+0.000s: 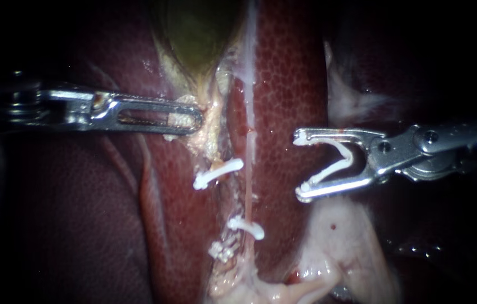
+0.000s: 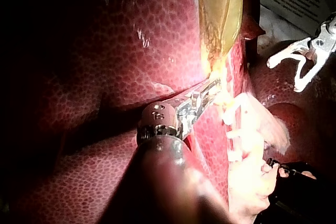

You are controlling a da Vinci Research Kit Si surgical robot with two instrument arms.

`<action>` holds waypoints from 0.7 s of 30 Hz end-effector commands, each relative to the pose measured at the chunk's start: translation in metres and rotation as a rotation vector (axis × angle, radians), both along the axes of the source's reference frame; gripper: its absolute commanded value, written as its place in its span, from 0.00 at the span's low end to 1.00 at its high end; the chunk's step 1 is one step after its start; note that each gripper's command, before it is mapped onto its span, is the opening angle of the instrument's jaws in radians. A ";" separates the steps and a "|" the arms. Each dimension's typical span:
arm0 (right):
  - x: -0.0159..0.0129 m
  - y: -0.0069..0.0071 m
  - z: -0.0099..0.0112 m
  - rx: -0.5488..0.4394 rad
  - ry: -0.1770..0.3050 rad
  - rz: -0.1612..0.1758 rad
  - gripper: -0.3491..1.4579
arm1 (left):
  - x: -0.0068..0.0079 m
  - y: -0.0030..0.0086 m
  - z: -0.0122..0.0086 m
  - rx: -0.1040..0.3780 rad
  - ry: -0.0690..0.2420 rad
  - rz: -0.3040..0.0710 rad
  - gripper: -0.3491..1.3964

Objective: Clipping second clip right tube

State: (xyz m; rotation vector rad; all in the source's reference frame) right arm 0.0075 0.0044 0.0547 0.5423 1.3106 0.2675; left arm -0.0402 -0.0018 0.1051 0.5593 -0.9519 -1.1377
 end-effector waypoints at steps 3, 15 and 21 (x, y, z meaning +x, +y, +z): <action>0.0001 -0.0001 0.0000 -0.001 0.000 0.000 0.52 | 0.0002 0.0001 -0.0003 0.001 -0.001 0.001 0.00; 0.0004 -0.0003 0.0002 0.009 -0.003 0.003 0.52 | 0.0039 0.0031 -0.0065 0.012 -0.014 -0.026 0.00; 0.0004 -0.0003 0.0003 0.014 -0.005 0.004 0.52 | 0.0053 0.0038 -0.0082 -0.001 -0.017 -0.041 0.00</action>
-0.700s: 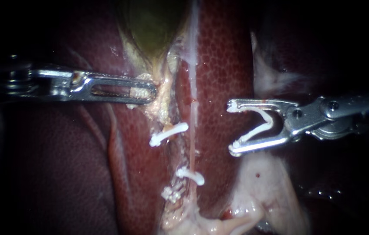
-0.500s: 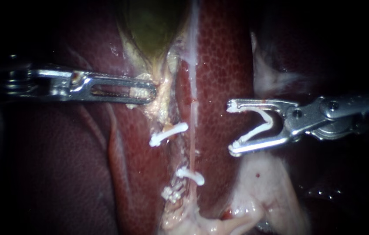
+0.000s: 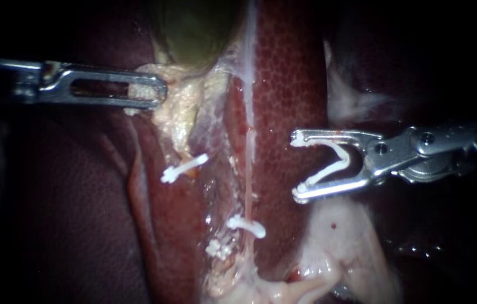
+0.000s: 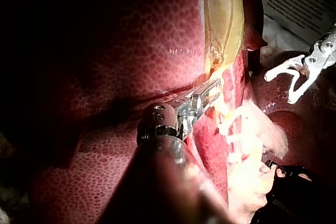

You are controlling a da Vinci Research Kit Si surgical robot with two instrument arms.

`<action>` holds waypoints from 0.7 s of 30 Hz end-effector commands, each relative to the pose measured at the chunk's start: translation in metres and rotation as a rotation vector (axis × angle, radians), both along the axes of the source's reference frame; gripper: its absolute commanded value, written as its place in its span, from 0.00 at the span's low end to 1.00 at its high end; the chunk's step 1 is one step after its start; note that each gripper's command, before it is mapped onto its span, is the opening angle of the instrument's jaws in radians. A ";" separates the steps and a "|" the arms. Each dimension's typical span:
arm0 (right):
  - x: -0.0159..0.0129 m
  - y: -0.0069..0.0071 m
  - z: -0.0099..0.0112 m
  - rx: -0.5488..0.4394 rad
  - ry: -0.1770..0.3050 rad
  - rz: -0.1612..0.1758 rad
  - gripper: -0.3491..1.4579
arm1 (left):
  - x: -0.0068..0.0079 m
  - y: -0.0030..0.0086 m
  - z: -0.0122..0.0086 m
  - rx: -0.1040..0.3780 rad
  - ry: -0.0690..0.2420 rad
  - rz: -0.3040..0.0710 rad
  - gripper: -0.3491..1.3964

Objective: Clipping second clip right tube

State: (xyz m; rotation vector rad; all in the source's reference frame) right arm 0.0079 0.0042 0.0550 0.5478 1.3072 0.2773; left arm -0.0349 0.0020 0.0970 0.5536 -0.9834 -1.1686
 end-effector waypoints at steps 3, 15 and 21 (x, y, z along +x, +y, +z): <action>0.0002 -0.0002 0.0001 0.003 -0.001 0.001 0.52 | 0.0002 0.0000 0.0000 0.000 0.002 -0.002 0.00; 0.0023 -0.0038 0.0065 0.076 -0.073 -0.018 0.52 | 0.0001 -0.0002 0.0002 -0.002 0.003 -0.003 0.00; 0.0035 -0.0060 0.0120 0.122 -0.138 -0.024 0.52 | 0.0001 -0.0004 0.0002 -0.002 0.003 -0.003 0.00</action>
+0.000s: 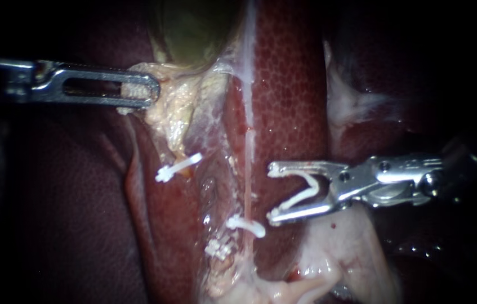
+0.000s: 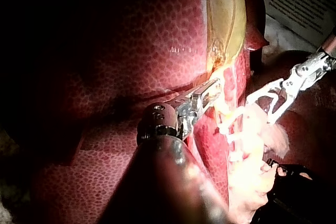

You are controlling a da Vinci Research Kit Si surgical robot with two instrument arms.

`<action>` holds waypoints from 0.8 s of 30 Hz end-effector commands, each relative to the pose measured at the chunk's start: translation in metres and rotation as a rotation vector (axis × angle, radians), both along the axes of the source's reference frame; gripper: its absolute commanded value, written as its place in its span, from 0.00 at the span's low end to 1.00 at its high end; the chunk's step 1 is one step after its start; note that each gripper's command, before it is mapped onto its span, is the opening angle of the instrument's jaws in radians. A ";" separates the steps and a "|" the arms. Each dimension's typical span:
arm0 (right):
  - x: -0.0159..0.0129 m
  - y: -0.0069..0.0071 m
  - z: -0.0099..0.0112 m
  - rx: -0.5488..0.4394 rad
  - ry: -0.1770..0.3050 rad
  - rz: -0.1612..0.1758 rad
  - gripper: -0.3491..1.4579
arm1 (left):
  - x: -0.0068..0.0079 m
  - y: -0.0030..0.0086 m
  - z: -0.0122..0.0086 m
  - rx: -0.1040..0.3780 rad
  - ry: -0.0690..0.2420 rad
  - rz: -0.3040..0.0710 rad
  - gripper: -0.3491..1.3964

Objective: Clipping second clip right tube

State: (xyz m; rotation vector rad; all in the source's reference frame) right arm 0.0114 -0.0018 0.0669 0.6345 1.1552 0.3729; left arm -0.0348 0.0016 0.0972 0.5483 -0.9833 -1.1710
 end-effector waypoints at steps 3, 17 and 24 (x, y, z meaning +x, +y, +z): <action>0.0008 -0.0010 0.0025 0.024 -0.029 -0.003 0.52 | 0.0000 0.0000 0.0000 0.000 0.000 0.000 0.00; 0.0048 -0.0035 0.0061 0.144 -0.017 0.008 0.51 | 0.0000 -0.0002 0.0001 -0.001 0.001 0.000 0.00; 0.0058 -0.0042 0.0067 0.190 -0.004 0.014 0.49 | 0.0000 -0.0002 0.0001 -0.001 0.001 0.000 0.00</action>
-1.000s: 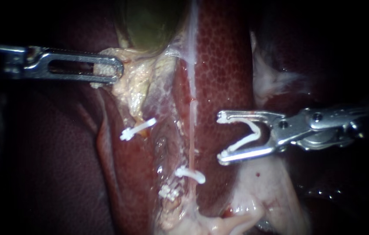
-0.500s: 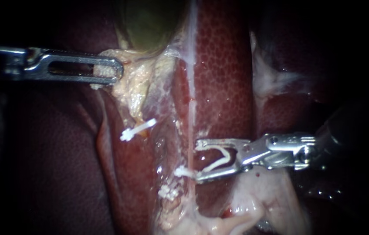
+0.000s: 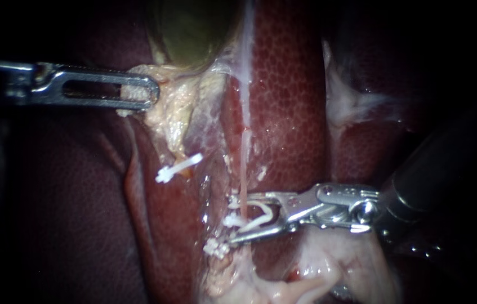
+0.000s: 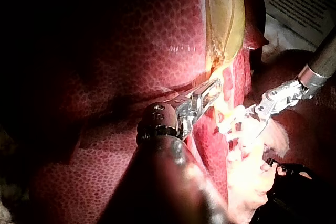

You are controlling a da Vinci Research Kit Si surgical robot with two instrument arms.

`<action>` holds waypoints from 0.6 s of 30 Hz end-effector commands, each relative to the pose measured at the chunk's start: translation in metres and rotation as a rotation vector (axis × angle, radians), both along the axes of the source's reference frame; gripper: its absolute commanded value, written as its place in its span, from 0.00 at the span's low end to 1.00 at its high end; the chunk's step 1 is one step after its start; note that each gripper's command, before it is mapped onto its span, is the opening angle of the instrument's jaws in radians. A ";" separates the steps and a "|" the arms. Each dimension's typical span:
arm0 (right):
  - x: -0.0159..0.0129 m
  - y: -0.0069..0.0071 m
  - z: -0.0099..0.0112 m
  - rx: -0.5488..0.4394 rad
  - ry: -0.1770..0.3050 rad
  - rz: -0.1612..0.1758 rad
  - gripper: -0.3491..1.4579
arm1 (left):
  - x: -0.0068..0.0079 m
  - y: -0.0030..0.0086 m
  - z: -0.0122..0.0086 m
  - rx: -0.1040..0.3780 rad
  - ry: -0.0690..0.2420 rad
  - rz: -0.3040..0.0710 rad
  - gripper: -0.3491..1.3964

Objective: Clipping second clip right tube

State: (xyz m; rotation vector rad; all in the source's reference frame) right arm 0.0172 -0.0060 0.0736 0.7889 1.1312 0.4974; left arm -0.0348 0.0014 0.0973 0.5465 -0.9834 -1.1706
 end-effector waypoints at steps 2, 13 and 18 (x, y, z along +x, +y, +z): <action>0.0001 -0.0001 0.0001 0.018 0.003 -0.006 0.47 | 0.0000 0.0000 0.0000 0.000 0.000 0.000 0.00; -0.0006 0.0002 0.0007 0.061 0.018 -0.024 0.17 | 0.0000 -0.0001 0.0000 0.000 0.000 0.000 0.00; -0.0012 0.0003 0.0009 0.077 0.015 -0.025 0.00 | 0.0000 -0.0001 0.0000 -0.001 0.001 0.000 0.00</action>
